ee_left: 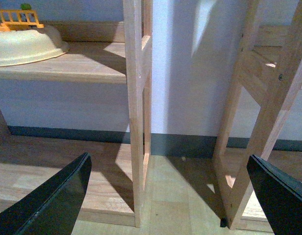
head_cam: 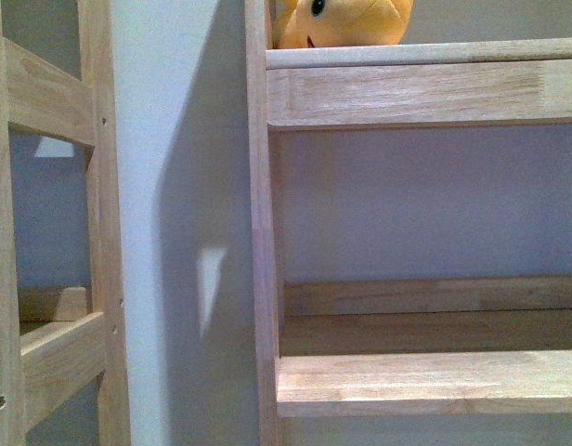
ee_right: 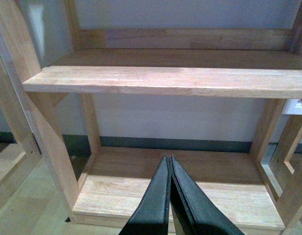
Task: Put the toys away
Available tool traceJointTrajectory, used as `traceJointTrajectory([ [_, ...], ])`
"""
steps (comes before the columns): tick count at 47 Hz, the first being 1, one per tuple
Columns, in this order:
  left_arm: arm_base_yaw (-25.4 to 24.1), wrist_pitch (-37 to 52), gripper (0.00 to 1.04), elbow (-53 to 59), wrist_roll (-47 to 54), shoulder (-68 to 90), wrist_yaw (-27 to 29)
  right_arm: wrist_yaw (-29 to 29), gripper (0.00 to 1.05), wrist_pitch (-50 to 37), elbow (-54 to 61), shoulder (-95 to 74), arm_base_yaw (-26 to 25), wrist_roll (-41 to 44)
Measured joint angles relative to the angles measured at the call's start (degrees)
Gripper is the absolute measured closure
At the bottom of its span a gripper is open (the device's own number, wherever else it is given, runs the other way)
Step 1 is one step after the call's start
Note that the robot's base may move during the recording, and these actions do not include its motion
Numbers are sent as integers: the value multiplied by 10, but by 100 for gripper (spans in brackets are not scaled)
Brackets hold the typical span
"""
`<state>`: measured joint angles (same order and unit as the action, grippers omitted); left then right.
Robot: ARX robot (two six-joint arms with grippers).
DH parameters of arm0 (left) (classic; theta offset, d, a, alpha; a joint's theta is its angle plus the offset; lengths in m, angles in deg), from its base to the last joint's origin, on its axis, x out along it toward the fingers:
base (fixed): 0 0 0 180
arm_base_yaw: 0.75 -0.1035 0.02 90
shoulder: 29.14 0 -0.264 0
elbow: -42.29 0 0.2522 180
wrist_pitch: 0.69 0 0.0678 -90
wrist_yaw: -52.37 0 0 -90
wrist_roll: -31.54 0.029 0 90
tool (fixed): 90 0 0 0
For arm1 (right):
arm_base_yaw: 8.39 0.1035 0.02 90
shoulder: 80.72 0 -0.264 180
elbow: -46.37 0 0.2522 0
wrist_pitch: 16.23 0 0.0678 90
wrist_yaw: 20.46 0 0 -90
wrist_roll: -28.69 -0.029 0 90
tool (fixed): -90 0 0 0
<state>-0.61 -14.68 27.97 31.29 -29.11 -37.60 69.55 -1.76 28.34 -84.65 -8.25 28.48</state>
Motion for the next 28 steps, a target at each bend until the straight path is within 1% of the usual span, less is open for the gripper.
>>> traceJointTrajectory([
  [14, 0, 0, 6, 0, 0, 0, 0, 0, 101, -2, 15, 12, 0, 0],
  [18, 0, 0, 6, 0, 0, 0, 0, 0, 101, -4, 35, 32, 0, 0],
  [28, 0, 0, 6, 0, 0, 0, 0, 0, 101, -5, 35, 35, 0, 0],
])
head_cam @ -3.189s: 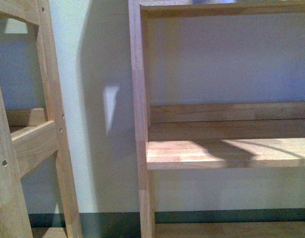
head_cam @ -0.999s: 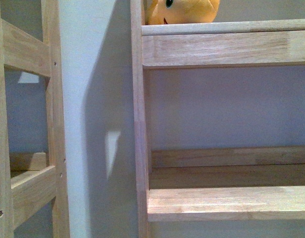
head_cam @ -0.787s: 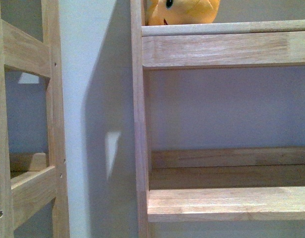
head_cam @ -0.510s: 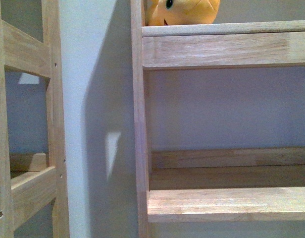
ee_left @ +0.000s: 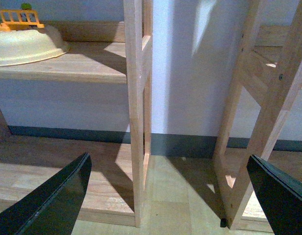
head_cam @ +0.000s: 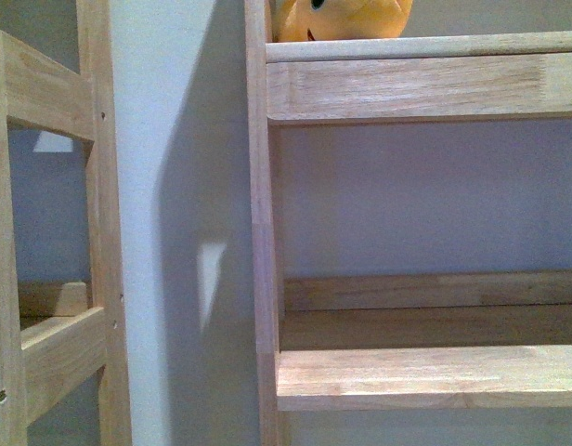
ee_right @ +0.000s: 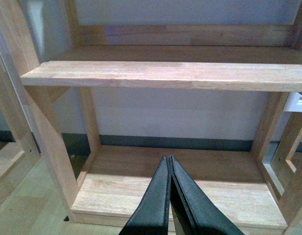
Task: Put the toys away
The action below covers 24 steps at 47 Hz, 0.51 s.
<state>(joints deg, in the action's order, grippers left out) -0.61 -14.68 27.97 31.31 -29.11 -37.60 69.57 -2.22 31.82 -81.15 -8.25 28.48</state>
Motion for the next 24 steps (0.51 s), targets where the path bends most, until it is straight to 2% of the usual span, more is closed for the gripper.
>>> traceJointTrajectory([
  [8, 0, 0, 6, 0, 0, 0, 0, 0, 101, 0, 0, 0, 0, 0],
  [14, 0, 0, 6, 0, 0, 0, 0, 0, 74, 0, 0, 0, 0, 0],
  [24, 0, 0, 6, 0, 0, 0, 0, 0, 35, 0, 0, 0, 0, 0],
])
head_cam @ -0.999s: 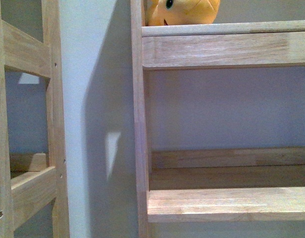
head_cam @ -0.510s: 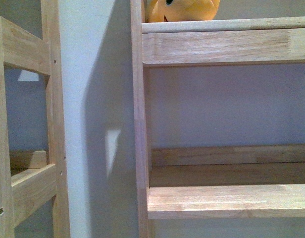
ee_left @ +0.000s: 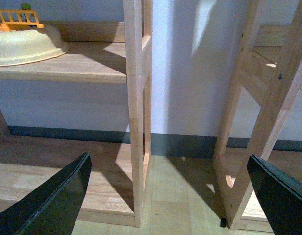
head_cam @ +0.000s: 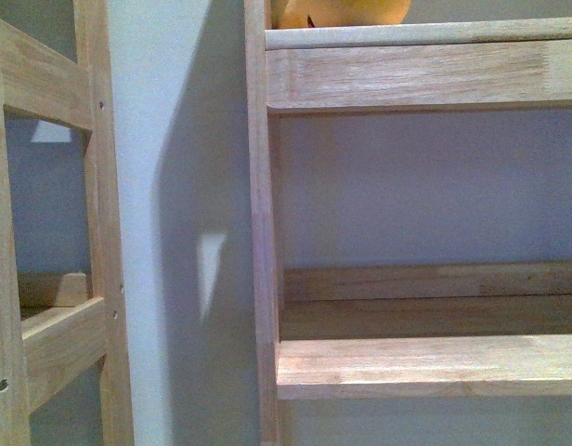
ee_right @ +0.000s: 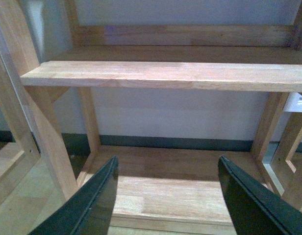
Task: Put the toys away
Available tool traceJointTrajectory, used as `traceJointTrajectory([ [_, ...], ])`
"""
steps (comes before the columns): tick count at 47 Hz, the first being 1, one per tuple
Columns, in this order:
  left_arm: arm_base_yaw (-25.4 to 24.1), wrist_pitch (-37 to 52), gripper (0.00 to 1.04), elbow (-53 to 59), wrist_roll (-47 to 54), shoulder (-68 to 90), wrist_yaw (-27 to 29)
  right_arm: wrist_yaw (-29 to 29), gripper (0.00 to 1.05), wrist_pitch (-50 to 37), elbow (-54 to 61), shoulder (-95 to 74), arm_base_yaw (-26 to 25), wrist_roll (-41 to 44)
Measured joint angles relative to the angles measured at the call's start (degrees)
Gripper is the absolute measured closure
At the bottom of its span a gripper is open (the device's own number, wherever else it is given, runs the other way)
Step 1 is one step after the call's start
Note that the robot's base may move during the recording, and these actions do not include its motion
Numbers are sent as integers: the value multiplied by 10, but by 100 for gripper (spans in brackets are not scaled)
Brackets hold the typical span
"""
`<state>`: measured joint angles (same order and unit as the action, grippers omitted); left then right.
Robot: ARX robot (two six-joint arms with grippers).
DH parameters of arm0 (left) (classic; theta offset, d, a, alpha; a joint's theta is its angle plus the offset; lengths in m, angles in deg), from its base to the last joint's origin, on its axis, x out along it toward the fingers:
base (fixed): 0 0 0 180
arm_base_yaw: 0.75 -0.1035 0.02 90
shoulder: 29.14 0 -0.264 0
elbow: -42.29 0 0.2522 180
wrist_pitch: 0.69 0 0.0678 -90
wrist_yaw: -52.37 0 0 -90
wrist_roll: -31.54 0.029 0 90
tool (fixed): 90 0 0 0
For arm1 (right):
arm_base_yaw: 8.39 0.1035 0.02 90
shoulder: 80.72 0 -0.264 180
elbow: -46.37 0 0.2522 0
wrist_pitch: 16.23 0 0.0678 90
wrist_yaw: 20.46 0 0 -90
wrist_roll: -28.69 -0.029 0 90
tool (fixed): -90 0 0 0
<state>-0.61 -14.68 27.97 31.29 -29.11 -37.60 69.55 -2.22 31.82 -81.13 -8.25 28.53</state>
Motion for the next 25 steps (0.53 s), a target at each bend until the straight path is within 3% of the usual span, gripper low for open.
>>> traceJointTrajectory([
  [10, 0, 0, 6, 0, 0, 0, 0, 0, 5, 0, 0, 0, 0, 0],
  [25, 0, 0, 6, 0, 0, 0, 0, 0, 6, 0, 0, 0, 0, 0],
])
